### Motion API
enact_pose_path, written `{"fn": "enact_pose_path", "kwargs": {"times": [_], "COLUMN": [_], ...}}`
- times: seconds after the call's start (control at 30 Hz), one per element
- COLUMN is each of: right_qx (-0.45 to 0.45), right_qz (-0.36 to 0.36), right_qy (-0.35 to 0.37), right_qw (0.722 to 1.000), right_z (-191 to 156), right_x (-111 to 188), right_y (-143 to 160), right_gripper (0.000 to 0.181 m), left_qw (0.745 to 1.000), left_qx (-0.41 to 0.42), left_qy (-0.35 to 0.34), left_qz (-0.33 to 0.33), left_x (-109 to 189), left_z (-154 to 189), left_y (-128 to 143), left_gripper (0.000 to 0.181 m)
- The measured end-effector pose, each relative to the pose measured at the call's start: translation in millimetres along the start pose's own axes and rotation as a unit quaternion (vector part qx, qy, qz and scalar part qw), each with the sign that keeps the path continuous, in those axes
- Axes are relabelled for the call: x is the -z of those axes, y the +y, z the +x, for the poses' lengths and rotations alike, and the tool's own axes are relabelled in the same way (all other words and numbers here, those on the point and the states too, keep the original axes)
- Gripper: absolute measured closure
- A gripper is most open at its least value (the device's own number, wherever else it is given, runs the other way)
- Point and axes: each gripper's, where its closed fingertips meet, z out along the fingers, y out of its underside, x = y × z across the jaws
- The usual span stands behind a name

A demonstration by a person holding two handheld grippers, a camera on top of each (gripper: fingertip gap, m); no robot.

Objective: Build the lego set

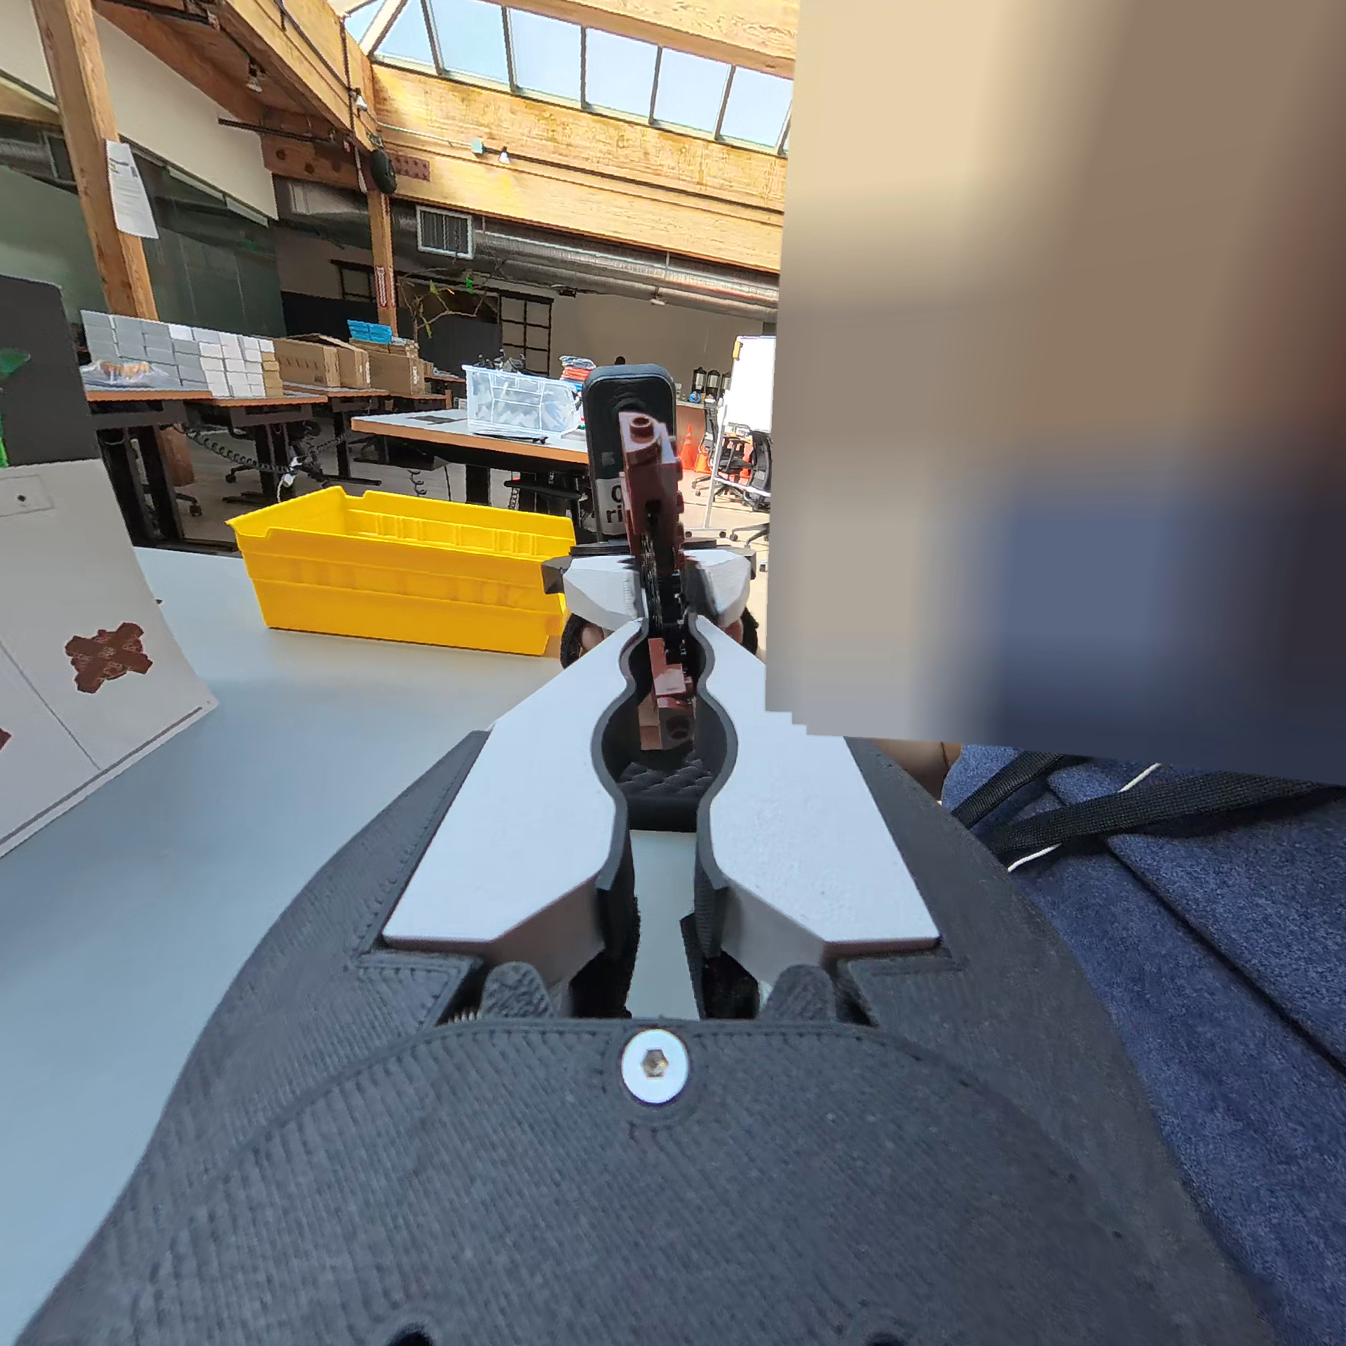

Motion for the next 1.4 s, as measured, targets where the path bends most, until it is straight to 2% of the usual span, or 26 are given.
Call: {"fn": "enact_pose_path", "kwargs": {"times": [0.03, 0.13, 0.4, 0.47, 0.53, 0.6, 0.7, 1.07, 1.4], "right_qx": [-0.004, 0.007, -0.026, -0.032, -0.037, -0.04, -0.035, -0.018, -0.028], "right_qz": [-0.006, -0.012, -0.019, -0.014, -0.006, 0.004, 0.002, 0.008, 0.022], "right_qy": [0.004, 0.027, 0.028, 0.037, 0.042, 0.048, 0.05, 0.066, 0.032], "right_qw": [1.0, 1.0, 0.999, 0.999, 0.998, 0.998, 0.998, 0.998, 0.999], "right_z": [1, 8, 10, 13, 16, 19, 19, 23, 16], "right_x": [0, 3, 4, 4, 6, 7, 7, 5, 1], "right_y": [1, 3, 3, 3, 3, 2, 3, 3, 0], "right_gripper": [0.161, 0.173, 0.175, 0.175, 0.175, 0.175, 0.175, 0.175, 0.173], "left_qw": [1.0, 0.999, 0.999, 0.999, 0.999, 0.999, 0.999, 0.999, 0.999], "left_qx": [0.011, 0.038, 0.046, 0.043, 0.042, 0.037, 0.034, 0.042, 0.031], "left_qy": [-0.001, 0.006, 0.003, -0.006, -0.012, -0.024, -0.038, -0.033, -0.01], "left_qz": [0.004, 0.001, 0.008, 0.02, 0.015, 0.005, 0.005, 0.001, -0.004], "left_x": [1, 2, 2, 1, 0, 0, 0, 0, 2], "left_z": [-2, -4, -7, -10, -11, -14, -19, -22, -13], "left_y": [-1, 1, 2, 0, 2, 6, 7, 10, 7], "left_gripper": [0.176, 0.176, 0.176, 0.172, 0.161, 0.16, 0.171, 0.166, 0.176]}}
